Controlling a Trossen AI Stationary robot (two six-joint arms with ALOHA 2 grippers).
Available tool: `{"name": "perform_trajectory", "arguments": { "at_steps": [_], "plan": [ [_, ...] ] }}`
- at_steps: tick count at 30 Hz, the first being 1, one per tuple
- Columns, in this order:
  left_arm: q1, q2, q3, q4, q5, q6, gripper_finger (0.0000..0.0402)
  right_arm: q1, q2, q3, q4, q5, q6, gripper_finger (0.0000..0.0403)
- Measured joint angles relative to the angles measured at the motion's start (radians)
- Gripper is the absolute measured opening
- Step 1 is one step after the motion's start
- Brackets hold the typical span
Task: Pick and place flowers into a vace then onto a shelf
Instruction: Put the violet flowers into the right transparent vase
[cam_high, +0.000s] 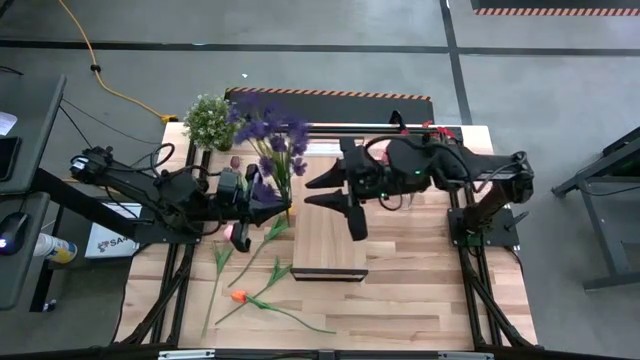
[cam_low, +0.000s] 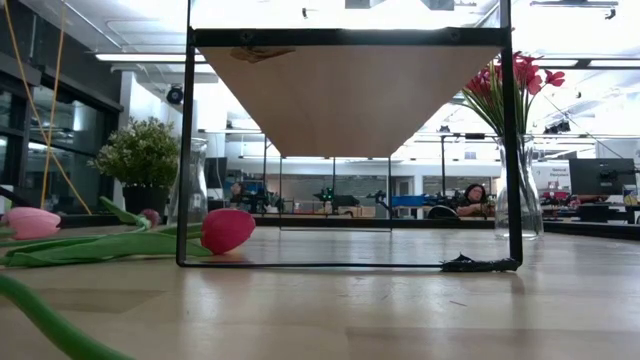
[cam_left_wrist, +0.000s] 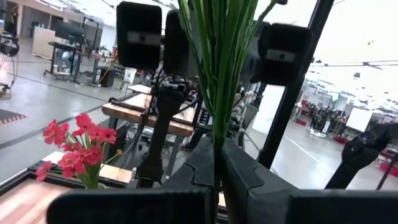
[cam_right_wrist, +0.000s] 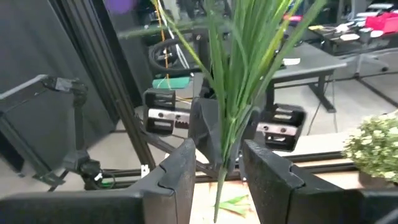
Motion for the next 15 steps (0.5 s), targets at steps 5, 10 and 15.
{"name": "perform_trajectory", "arguments": {
  "at_steps": [5,10,15],
  "plan": [
    [0.000,0.003,0.000,0.000,0.001,0.000,0.0043,-0.019,0.029,0.000,0.043,-0.038,0.000,0.0124],
    [0.000,0.003,0.000,0.001,0.001,0.015,0.0043,-0.042,0.037,0.000,0.046,-0.047,-0.002,0.0124],
    [0.000,0.003,0.000,0.001,0.001,0.015,0.0043,-0.063,0.038,0.000,0.046,-0.049,-0.004,0.0124]
  ]
}}
